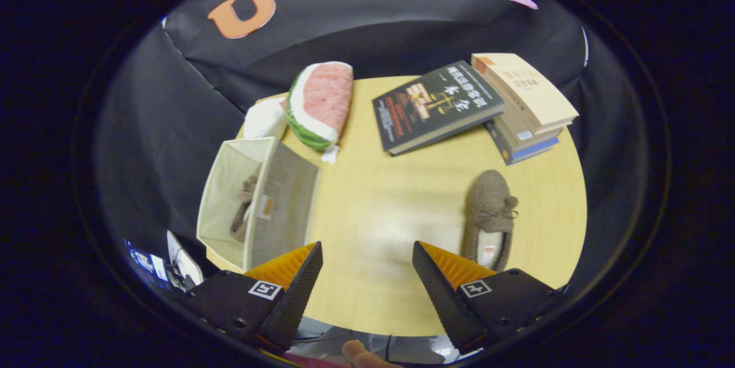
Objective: Open the storage box then place both shoes into the box .Put the left shoe in first, then the right shoe, with the right side of both shoes facing outward in a uniform manner.
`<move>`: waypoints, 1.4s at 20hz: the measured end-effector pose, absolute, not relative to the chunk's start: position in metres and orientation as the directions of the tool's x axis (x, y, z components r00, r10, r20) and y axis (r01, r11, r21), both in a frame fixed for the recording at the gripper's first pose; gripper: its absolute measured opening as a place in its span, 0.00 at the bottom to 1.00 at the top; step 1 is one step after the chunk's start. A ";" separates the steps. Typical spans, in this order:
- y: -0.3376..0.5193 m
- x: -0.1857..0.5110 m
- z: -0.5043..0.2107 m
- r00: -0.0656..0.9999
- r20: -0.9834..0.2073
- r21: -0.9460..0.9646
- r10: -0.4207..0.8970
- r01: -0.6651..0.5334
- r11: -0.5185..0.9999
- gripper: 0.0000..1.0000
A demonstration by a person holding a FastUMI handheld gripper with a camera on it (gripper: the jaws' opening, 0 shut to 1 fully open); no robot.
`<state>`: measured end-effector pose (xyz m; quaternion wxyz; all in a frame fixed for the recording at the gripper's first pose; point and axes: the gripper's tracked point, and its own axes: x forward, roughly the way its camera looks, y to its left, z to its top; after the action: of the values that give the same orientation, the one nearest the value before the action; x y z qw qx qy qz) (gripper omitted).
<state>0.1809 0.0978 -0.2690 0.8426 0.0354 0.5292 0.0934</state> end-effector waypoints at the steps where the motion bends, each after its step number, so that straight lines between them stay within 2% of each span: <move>1: 0.079 0.183 -0.277 0.415 -0.892 0.154 0.181 -0.098 0.983 0.96; 6: -0.022 0.188 -0.314 0.378 -0.920 0.125 0.101 0.039 0.991 0.97; 10: -0.073 0.192 -0.344 0.346 -0.937 0.072 0.044 0.070 0.995 0.96; 14: -0.117 0.206 -0.381 0.319 -0.943 -0.068 -0.092 0.086 0.994 0.96; 17: -0.119 0.213 -0.398 0.311 -0.947 -0.051 -0.081 0.104 0.993 0.96; 22: -0.104 0.215 -0.417 0.277 -0.961 0.034 0.004 0.102 0.994 0.52; 23: -0.093 0.217 -0.422 0.272 -0.961 0.086 0.059 0.088 0.992 0.53; 25: -0.088 0.218 -0.421 0.269 -0.962 0.080 0.053 0.091 0.993 0.15; 27: -0.089 0.217 -0.413 0.283 -0.958 0.071 0.041 0.096 0.993 0.13; 28: -0.088 0.215 -0.419 0.268 -0.962 0.084 0.047 0.129 0.988 0.01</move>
<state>0.2150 -0.0880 -0.4193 0.7930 0.0728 0.6043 -0.0258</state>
